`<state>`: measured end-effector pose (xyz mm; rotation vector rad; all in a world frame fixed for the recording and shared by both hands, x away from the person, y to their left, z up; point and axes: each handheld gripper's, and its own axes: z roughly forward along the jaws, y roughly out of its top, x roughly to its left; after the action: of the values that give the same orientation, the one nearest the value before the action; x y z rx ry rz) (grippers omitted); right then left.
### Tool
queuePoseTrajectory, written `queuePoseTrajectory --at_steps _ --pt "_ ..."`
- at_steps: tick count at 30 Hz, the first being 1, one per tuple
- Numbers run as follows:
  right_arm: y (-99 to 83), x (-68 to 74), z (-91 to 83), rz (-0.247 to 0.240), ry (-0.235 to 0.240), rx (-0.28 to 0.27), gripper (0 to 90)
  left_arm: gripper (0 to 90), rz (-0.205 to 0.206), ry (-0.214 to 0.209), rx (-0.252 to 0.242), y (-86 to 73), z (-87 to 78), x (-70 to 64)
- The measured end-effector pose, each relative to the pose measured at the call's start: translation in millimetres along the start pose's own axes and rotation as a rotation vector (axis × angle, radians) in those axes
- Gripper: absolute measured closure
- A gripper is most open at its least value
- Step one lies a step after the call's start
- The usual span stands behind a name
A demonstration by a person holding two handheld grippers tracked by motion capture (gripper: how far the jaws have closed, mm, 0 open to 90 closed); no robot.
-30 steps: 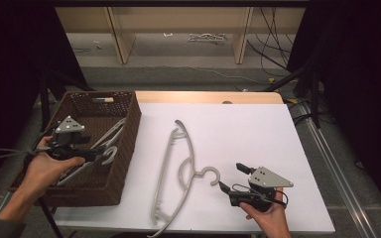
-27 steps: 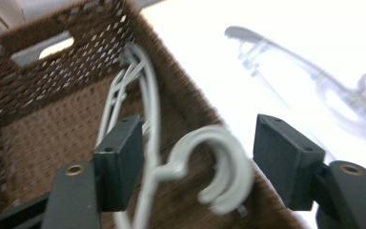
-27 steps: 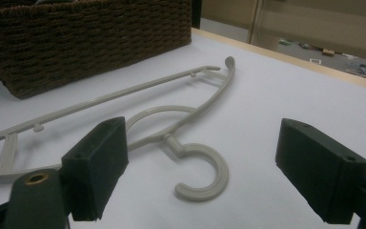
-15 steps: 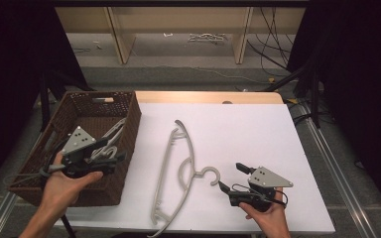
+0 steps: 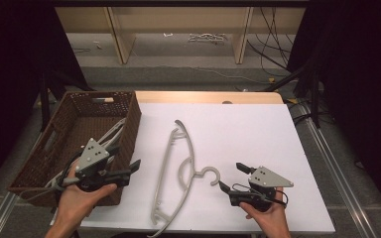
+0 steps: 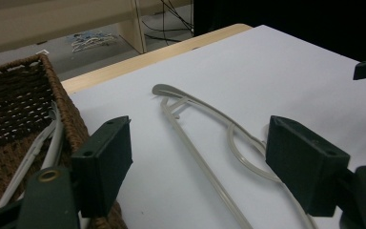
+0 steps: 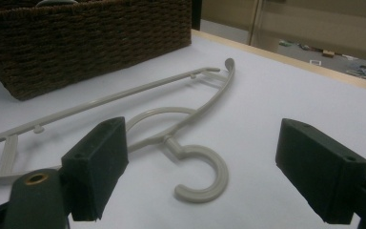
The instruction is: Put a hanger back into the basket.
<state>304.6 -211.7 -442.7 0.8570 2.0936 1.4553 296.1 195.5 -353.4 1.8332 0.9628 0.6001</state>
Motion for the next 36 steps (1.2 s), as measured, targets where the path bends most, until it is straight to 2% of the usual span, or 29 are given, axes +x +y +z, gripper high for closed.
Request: queuePoseTrajectory --at_steps 1,2,7,9,11,16,19,23,27,28,29,30,31,33,35,36 --pt "0.2 1.1 -1.2 0.019 0.003 0.017 19.1 23.9 0.003 -0.005 -0.003 -2.1 0.5 -1.7" --pt "0.1 -0.6 -0.8 -0.001 -0.002 0.006 19.0 23.7 0.008 -0.004 0.004 -4.1 0.2 -3.1" --pt "-0.8 -1.6 -0.8 0.008 0.001 -0.002 19.0 22.7 -0.001 -0.015 0.009 -19.3 -0.8 -7.7" --pt "-0.7 -1.2 -1.6 0.018 0.000 0.016 18.9 22.4 -0.007 -0.018 0.013 -23.6 0.5 -9.9" --pt "-0.6 -1.0 -1.7 0.020 0.002 0.017 18.9 22.4 0.014 -0.013 0.019 -25.0 2.0 -11.9" --pt "-0.8 -1.0 -2.6 0.023 0.018 0.021 18.9 22.5 0.059 -0.028 0.037 -25.2 8.4 -24.6" --pt "-1.0 -0.9 -4.2 0.020 0.009 0.019 18.9 22.6 0.091 -0.045 0.055 -25.7 14.3 -32.8" --pt "-1.6 -1.1 -5.7 0.023 0.007 0.018 19.0 23.0 0.106 -0.068 0.072 -26.5 22.0 -40.6" --pt "-1.5 -0.2 -6.1 0.019 -0.006 0.008 19.0 23.3 0.142 -0.075 0.102 -26.6 30.5 -48.1" --pt "-1.3 -0.1 -6.1 0.018 -0.009 0.008 18.9 23.4 0.165 -0.086 0.117 -26.3 32.4 -49.2" --pt "-1.3 -0.2 -5.8 0.015 -0.007 0.007 18.9 23.7 0.154 -0.091 0.115 -26.5 35.7 -52.8" --pt "-1.4 -0.2 -6.3 0.019 -0.003 0.012 18.9 24.4 0.174 -0.099 0.138 -25.9 37.7 -53.9" --pt "-1.4 -0.9 -6.2 0.014 -0.007 0.009 18.9 24.5 0.164 -0.103 0.136 -25.9 41.4 -57.1" --pt "-1.0 -1.4 -5.8 0.012 -0.007 0.004 18.9 24.6 0.202 -0.112 0.151 -24.6 47.9 -59.8" --pt "-0.3 -1.4 -5.6 0.011 -0.002 0.007 18.9 24.6 0.205 -0.117 0.170 -25.0 54.2 -63.4" --pt "-0.1 -0.9 -5.2 0.012 0.007 0.011 18.9 24.6 0.229 -0.122 0.178 -24.6 57.3 -64.2"
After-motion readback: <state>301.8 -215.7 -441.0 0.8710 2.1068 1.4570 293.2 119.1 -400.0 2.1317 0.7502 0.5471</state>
